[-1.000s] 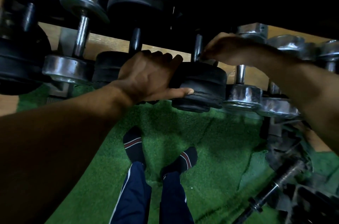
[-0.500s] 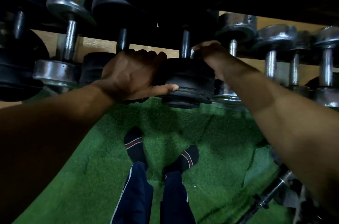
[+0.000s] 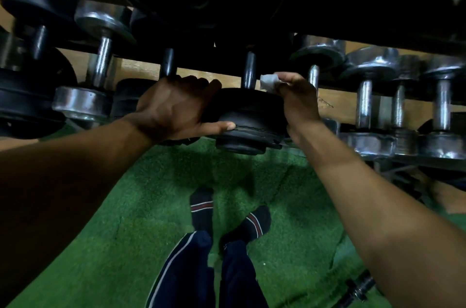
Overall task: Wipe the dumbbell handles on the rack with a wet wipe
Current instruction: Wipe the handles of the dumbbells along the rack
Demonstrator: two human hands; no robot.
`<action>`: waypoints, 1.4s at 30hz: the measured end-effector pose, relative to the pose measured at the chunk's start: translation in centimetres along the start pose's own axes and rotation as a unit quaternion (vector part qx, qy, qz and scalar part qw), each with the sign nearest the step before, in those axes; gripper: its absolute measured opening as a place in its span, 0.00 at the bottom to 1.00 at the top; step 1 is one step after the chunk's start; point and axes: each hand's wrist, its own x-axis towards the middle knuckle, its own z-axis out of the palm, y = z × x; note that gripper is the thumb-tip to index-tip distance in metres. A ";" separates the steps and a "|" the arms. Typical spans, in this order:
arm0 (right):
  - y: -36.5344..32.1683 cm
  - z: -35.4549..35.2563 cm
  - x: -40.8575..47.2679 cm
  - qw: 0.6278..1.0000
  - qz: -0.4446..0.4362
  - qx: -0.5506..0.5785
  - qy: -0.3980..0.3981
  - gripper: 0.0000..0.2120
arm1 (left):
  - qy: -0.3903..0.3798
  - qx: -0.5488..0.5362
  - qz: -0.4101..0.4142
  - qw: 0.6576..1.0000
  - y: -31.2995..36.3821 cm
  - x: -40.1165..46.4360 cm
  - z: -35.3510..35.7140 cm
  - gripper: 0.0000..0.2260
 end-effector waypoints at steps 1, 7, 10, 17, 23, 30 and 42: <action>-0.1 0.0 -0.2 1.000 -0.001 0.004 -0.004 0.06 | -0.002 -0.002 0.001 1.000 0.0 0.0 0.0 0.37; -1.0 -0.6 -0.6 0.997 0.044 0.060 -0.032 0.08 | -0.010 -0.019 0.011 1.000 -0.1 0.2 0.0 0.38; -0.9 -0.5 -0.6 0.996 0.047 0.054 -0.047 0.07 | -0.007 -0.005 0.009 1.000 -0.3 -0.1 0.1 0.38; -1.8 -1.9 -1.2 0.991 0.092 0.094 0.000 0.10 | -0.023 -0.011 0.008 1.000 -0.5 0.1 0.3 0.39; -3.9 -4.8 -0.9 0.999 0.051 0.015 0.003 0.10 | -0.021 -0.145 0.010 0.989 2.9 3.2 -1.2 0.34; -3.2 -10.9 -0.1 0.987 -0.039 -0.155 -0.030 0.09 | -0.078 -0.091 0.031 0.992 11.2 8.7 -1.6 0.30; -1.6 -14.2 3.4 0.944 -0.099 -0.290 -0.120 0.09 | -0.171 -0.025 0.056 0.983 14.1 12.1 -0.8 0.35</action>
